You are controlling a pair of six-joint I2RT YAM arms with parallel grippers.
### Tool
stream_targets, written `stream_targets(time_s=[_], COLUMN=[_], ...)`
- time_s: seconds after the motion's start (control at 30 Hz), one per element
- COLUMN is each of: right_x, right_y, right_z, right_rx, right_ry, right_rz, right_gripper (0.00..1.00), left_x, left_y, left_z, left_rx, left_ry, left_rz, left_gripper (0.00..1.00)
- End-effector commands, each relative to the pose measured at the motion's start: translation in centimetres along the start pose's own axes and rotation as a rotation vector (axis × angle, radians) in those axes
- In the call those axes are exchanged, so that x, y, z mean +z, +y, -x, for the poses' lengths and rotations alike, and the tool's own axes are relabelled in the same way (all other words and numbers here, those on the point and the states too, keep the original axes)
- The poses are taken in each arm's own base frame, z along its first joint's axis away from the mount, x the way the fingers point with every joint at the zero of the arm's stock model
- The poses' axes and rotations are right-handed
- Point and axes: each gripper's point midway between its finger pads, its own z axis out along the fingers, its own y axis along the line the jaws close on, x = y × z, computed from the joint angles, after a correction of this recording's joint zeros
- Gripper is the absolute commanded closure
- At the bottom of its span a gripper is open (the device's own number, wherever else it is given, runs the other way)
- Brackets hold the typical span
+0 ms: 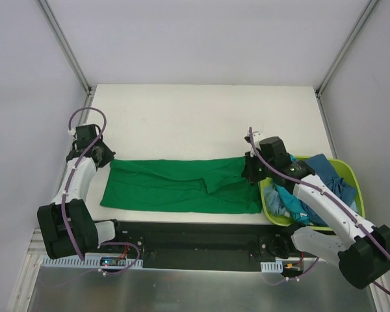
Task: Fold and stack the t-shirts
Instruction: Fold the other side of the tshirt into a rectangle
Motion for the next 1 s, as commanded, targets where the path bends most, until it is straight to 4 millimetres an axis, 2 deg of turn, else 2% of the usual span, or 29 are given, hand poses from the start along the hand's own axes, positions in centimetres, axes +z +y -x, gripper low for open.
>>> stream_targets(time_s=[0.0, 0.07, 0.17, 0.23, 0.3, 0.33, 0.37, 0.43, 0.47, 0.53, 0.63, 0.73, 0.83, 0.97], right_x=[-0.5, -0.5, -0.9, -1.3, -1.8, -2.0, -2.3, -2.8, -2.9, -2.8, -1.7, 0.1, 2.5, 5.6], right_y=[1.0, 1.3, 1.8, 2.1, 2.7, 3.0, 3.4, 3.9, 4.3, 4.9, 5.9, 6.1, 6.0, 4.3], right_z=[-2.2, -3.0, -3.9, -4.1, -4.1, -3.9, -3.5, -2.8, -2.3, -1.6, -0.3, -0.3, -1.1, -3.0], right_rx=[0.037, 0.035, 0.035, 0.043, 0.035, 0.033, 0.029, 0.036, 0.040, 0.052, 0.115, 0.176, 0.230, 0.336], right_ry=[0.048, 0.072, 0.090, 0.099, 0.101, 0.092, 0.080, 0.059, 0.049, 0.034, 0.029, 0.080, 0.157, 0.287], right_rz=[0.050, 0.060, 0.082, 0.092, 0.119, 0.132, 0.150, 0.173, 0.188, 0.215, 0.241, 0.219, 0.148, -0.021], right_gripper=[0.97, 0.95, 0.89, 0.76, 0.59, 0.55, 0.51, 0.36, 0.29, 0.05, 0.04, 0.04, 0.04, 0.04], left_x=[-0.5, -0.7, -1.5, -2.4, -3.2, -3.5, -3.8, -4.2, -4.3, -4.2, -3.6, -2.4, -0.6, 1.6], left_y=[1.5, 2.3, 4.0, 4.6, 4.3, 4.0, 3.5, 2.1, 0.8, -1.2, -3.9, -5.6, -5.7, -3.3], left_z=[0.0, -0.1, 0.2, 0.8, 1.4, 1.6, 1.8, 1.7, 1.2, 0.3, -1.3, -3.9, -6.9, -9.9], left_rx=[-0.019, -0.024, -0.060, -0.089, -0.099, -0.107, -0.113, -0.126, -0.130, -0.127, -0.107, -0.068, -0.020, -0.030], left_ry=[-0.052, -0.067, -0.113, -0.135, -0.146, -0.145, -0.145, -0.127, -0.090, -0.018, 0.092, 0.205, 0.306, 0.402], left_rz=[0.050, 0.082, 0.171, 0.217, 0.220, 0.211, 0.194, 0.123, 0.056, -0.046, -0.171, -0.224, -0.197, -0.090], left_gripper=[1.00, 1.00, 0.70, 0.51, 0.39, 0.31, 0.20, 0.01, 0.01, 0.01, 0.01, 0.01, 0.01, 0.01])
